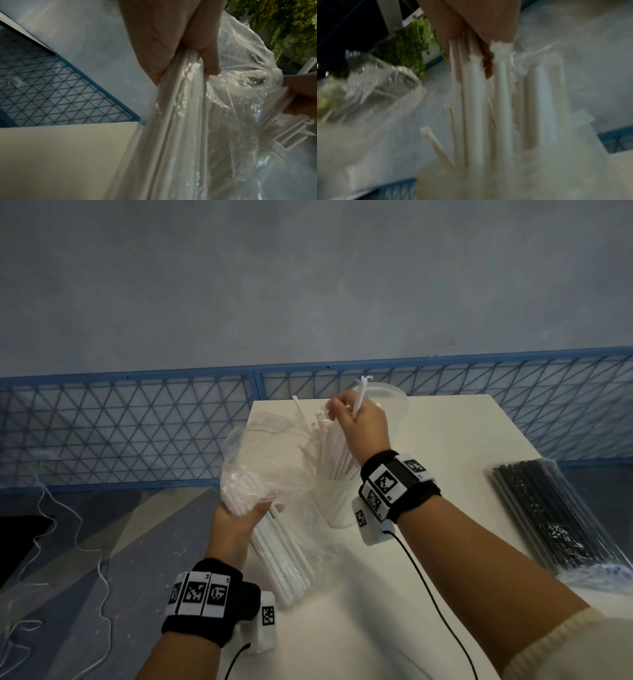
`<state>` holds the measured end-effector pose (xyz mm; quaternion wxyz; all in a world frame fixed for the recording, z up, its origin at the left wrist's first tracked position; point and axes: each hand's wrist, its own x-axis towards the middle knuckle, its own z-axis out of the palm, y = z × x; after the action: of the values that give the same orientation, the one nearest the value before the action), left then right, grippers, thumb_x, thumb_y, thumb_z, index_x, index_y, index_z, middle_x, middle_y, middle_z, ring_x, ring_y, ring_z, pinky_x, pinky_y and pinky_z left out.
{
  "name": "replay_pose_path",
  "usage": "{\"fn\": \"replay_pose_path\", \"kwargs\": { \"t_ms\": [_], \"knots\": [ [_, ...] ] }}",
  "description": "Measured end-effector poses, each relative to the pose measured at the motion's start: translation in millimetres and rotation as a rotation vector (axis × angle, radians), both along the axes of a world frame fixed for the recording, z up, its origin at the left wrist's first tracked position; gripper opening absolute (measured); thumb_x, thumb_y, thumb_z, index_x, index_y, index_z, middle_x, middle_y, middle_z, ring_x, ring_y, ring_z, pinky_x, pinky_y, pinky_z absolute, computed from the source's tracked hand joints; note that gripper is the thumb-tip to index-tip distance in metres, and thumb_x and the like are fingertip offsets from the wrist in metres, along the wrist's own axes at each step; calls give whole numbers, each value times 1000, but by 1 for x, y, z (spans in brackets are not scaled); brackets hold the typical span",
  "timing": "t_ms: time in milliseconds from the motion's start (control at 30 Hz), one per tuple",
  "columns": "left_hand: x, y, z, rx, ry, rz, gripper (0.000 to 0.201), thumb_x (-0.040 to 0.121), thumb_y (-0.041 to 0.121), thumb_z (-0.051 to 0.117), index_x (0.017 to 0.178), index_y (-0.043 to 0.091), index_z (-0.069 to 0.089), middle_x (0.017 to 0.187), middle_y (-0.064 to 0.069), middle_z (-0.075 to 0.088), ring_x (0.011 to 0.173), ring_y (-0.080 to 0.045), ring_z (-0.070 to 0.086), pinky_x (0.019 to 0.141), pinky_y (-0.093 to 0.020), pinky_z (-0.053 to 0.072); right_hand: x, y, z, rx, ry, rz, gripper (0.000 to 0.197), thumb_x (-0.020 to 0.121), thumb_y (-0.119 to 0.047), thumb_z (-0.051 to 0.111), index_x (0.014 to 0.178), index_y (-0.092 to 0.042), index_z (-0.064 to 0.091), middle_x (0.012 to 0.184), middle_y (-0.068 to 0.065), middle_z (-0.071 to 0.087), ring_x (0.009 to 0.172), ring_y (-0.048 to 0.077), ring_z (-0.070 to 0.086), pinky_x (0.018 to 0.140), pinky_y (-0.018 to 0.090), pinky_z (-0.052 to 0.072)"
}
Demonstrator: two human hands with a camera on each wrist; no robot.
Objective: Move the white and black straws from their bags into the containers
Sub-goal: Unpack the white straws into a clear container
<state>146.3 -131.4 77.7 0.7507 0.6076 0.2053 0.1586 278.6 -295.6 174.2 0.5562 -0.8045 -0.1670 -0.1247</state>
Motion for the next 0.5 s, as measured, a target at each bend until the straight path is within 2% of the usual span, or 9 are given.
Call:
{"fn": "replay_pose_path", "kwargs": {
  "t_ms": [67,133,200,267,333,367,433,500],
  "knots": [
    [1,-1,-1,10,-9,0,73,38,36,87,100,5,65,94,-19,72,93,-35,68,86,-46,53,5,-1,-8,-158,10,2,23,94,-21,48,85,-12,66,81,-3,62,68,8,51,61,9,38],
    [3,-3,-1,30,-13,-11,82,35,38,89,104,1,64,99,-21,71,96,-37,66,88,-49,52,8,-2,-11,-258,7,-21,25,94,-24,47,85,-13,67,84,1,66,74,16,55,73,28,45],
    [3,-5,-2,35,-25,-20,79,39,36,86,105,-1,64,98,-18,71,95,-33,66,89,-50,51,11,-5,-15,-345,32,-41,26,93,-27,47,86,-15,69,90,5,69,84,23,60,86,38,44],
    [3,-6,-3,38,-23,-40,72,43,34,84,103,-2,66,91,-13,73,93,-30,67,92,-52,50,13,-8,-19,-406,33,-63,27,91,-34,50,94,-16,70,101,6,67,97,24,59,90,38,38],
    [2,-7,-4,26,-34,-54,77,43,34,85,106,-4,64,91,-13,74,94,-31,67,93,-54,50,11,-16,-21,-441,-51,-124,36,84,-46,59,107,-20,65,118,6,56,112,24,48,94,36,31],
    [3,-7,-5,14,-40,-50,81,42,34,85,110,-4,62,95,-15,73,95,-31,68,92,-53,51,6,-20,-24,-394,-110,-160,48,77,-53,64,114,-23,61,125,6,48,117,24,42,98,36,29],
    [2,-4,-4,8,-54,-54,85,43,34,84,114,-6,60,91,-13,74,88,-27,70,85,-46,55,-3,-27,-37,-156,-158,-185,79,63,-60,71,130,-26,45,135,8,35,127,23,33,107,36,26],
    [1,-2,-4,2,-63,-59,82,44,34,83,112,-7,61,84,-11,75,79,-23,71,79,-41,56,-13,-29,-53,105,25,-52,105,53,-52,80,140,-31,24,144,5,20,135,20,26,114,35,25]
  ]
}}
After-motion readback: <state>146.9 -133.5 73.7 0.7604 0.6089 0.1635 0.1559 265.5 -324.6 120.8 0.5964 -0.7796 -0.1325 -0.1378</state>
